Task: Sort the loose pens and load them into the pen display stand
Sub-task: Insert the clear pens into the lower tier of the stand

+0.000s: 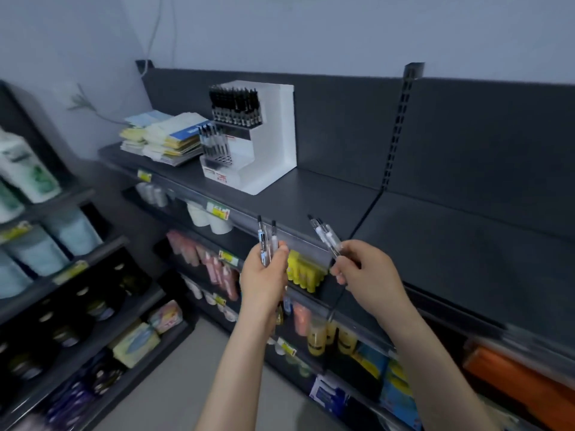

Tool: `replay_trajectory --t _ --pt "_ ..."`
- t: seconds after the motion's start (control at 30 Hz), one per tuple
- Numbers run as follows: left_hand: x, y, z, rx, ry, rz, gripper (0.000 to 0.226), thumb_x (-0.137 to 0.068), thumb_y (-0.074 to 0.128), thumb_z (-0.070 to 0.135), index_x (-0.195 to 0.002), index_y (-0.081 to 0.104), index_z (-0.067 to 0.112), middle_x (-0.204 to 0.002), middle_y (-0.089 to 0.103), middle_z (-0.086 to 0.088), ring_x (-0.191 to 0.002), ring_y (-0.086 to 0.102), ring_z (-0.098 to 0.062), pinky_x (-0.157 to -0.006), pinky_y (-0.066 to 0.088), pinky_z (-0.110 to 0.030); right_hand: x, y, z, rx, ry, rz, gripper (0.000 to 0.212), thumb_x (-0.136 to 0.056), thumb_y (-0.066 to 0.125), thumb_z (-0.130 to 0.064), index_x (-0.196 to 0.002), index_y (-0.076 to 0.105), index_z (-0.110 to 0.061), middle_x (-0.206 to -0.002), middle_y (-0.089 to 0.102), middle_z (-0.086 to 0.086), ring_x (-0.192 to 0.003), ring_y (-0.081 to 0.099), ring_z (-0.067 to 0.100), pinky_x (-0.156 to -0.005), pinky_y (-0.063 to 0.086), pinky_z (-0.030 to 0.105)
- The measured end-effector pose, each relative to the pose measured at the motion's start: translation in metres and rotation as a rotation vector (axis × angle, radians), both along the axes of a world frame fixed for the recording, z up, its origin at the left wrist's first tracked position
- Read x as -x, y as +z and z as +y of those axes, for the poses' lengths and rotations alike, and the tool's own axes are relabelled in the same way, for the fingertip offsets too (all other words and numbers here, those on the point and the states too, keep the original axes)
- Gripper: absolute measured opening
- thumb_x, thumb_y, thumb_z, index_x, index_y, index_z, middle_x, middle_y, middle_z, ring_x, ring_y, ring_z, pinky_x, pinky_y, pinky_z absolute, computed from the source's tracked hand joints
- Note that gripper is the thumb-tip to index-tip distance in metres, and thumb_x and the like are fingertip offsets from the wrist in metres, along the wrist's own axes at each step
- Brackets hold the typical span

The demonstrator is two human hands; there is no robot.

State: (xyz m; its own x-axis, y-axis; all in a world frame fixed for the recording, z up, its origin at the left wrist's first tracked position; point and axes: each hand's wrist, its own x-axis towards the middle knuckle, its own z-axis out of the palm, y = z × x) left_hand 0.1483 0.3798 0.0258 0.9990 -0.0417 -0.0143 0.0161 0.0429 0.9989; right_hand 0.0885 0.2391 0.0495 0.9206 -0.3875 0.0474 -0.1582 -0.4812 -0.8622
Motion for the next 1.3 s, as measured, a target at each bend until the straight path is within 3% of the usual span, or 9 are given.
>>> replay_trajectory --t 0.1,0.23,0.4,0.5,0.6,0.73,0.97,1.17,1.3 --pt "-0.015 -0.005 0.039 0.001 0.046 0.024 0.015 -0.094 0.057 0.02 -0.079 0.055 0.023 -0.056 0.04 0.01 -0.044 0.032 -0.007 -0.042 0.027 -0.023 -0.019 -0.006 0.037 -0.006 0.035 0.02 0.015 -0.087 0.049 -0.009 -0.078 0.059 -0.015 -0.07 0.063 0.004 -0.071 0.059 0.027 -0.071 0.05 0.042" --pt "-0.033 -0.004 0.073 0.024 0.067 0.04 0.013 -0.094 0.057 0.021 -0.081 0.057 0.022 -0.053 0.038 0.01 -0.043 0.03 -0.008 -0.043 0.027 -0.023 -0.046 -0.006 0.07 -0.003 0.077 0.028 0.021 -0.089 0.049 -0.007 -0.077 0.06 -0.021 -0.06 0.059 -0.01 -0.058 0.054 0.007 -0.059 0.046 0.022" --pt "-0.062 0.002 0.097 0.053 0.109 0.035 0.009 -0.094 0.057 0.022 -0.089 0.056 0.015 -0.051 0.033 0.007 -0.042 0.027 -0.01 -0.041 0.023 -0.025 -0.08 -0.004 0.099 0.007 0.143 0.013 0.019 -0.087 0.05 -0.007 -0.081 0.059 -0.022 -0.07 0.067 -0.004 -0.068 0.061 0.017 -0.071 0.052 0.037" --pt "-0.081 0.003 0.108 0.051 0.113 0.025 0.014 -0.093 0.059 0.022 -0.081 0.054 0.018 -0.053 0.035 0.005 -0.04 0.028 -0.009 -0.04 0.025 -0.024 -0.105 -0.005 0.114 -0.007 0.176 0.007 0.019 -0.089 0.049 -0.005 -0.081 0.058 -0.02 -0.072 0.067 0.0 -0.069 0.061 0.022 -0.07 0.052 0.04" --pt "-0.108 0.0 0.12 0.059 0.141 0.023 0.02 -0.093 0.059 0.024 -0.076 0.05 0.019 -0.054 0.036 0.003 -0.043 0.029 -0.01 -0.04 0.026 -0.025 -0.138 -0.006 0.127 -0.057 0.198 -0.006 0.03 -0.089 0.049 -0.004 -0.074 0.057 -0.028 -0.071 0.067 0.0 -0.064 0.059 0.013 -0.071 0.052 0.038" --pt "-0.155 0.002 0.128 0.047 0.168 0.024 0.023 -0.094 0.058 0.021 -0.075 0.046 0.017 -0.054 0.034 0.004 -0.042 0.028 -0.009 -0.038 0.024 -0.023 -0.19 -0.004 0.135 -0.111 0.203 -0.01 0.026 -0.089 0.048 -0.006 -0.08 0.06 -0.027 -0.074 0.069 -0.002 -0.064 0.06 0.008 -0.073 0.052 0.037" --pt "-0.25 0.012 0.129 0.039 0.163 0.001 0.019 -0.095 0.059 0.022 -0.08 0.049 0.016 -0.055 0.034 0.002 -0.041 0.027 -0.009 -0.037 0.023 -0.021 -0.283 0.002 0.132 -0.076 0.213 -0.01 0.019 -0.083 0.05 -0.005 -0.079 0.061 -0.019 -0.07 0.066 0.001 -0.07 0.061 0.019 -0.073 0.051 0.038" --pt "-0.302 0.008 0.117 0.044 0.142 -0.002 0.015 -0.096 0.058 0.023 -0.086 0.057 0.012 -0.053 0.037 0.004 -0.041 0.029 -0.009 -0.037 0.026 -0.022 -0.337 -0.004 0.125 -0.052 0.276 0.035 0.028 -0.087 0.047 -0.005 -0.079 0.058 -0.029 -0.073 0.068 -0.005 -0.07 0.063 0.014 -0.072 0.053 0.035" --pt "-0.324 0.005 0.111 0.095 0.141 0.023 0.028 -0.095 0.059 0.02 -0.07 0.047 0.019 -0.054 0.036 0.001 -0.043 0.028 -0.011 -0.039 0.023 -0.023 -0.357 -0.006 0.125 -0.068 0.324 0.067 0.029 -0.09 0.046 -0.005 -0.081 0.059 -0.028 -0.072 0.068 -0.004 -0.065 0.062 0.009 -0.064 0.051 0.025"
